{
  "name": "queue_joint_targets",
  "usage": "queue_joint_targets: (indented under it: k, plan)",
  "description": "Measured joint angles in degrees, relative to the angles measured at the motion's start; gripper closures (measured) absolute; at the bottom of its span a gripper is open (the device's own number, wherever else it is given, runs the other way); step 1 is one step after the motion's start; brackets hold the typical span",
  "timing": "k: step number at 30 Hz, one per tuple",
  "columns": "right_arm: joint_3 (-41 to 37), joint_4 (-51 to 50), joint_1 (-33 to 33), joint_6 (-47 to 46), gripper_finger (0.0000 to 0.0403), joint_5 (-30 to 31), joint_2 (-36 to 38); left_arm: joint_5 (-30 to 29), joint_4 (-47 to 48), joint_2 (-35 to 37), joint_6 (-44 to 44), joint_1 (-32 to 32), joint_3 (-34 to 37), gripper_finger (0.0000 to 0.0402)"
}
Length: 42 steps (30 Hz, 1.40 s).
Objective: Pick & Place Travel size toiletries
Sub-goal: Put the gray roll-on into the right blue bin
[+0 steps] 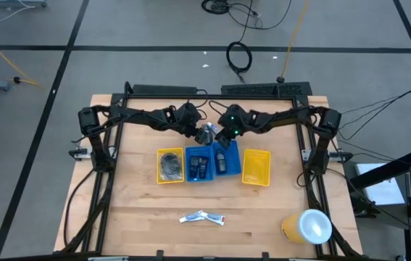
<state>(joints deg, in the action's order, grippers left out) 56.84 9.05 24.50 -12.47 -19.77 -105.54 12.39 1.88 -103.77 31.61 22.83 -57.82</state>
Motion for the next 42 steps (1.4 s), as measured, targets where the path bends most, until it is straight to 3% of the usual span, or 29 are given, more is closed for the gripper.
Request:
queue_joint_targets:
  k: [6, 21, 42]
  plan:
    - [0.0, 0.4, -0.7, 0.1, 0.0352, 0.1, -0.1, -0.4, -0.6, 0.0, 0.1, 0.0, 0.0, 0.0202]
    - [0.0, 4.9, -1.0, 0.1, 0.0353, 0.5, -3.5, 3.8, -4.3, -3.8, 0.4, 0.8, 0.0, 0.0202]
    - [-0.1, 7.2, -1.0, 2.9, 0.0353, 1.5, -3.4, 4.1, -5.3, -3.8, -2.8, 1.2, 0.1, 0.0201]
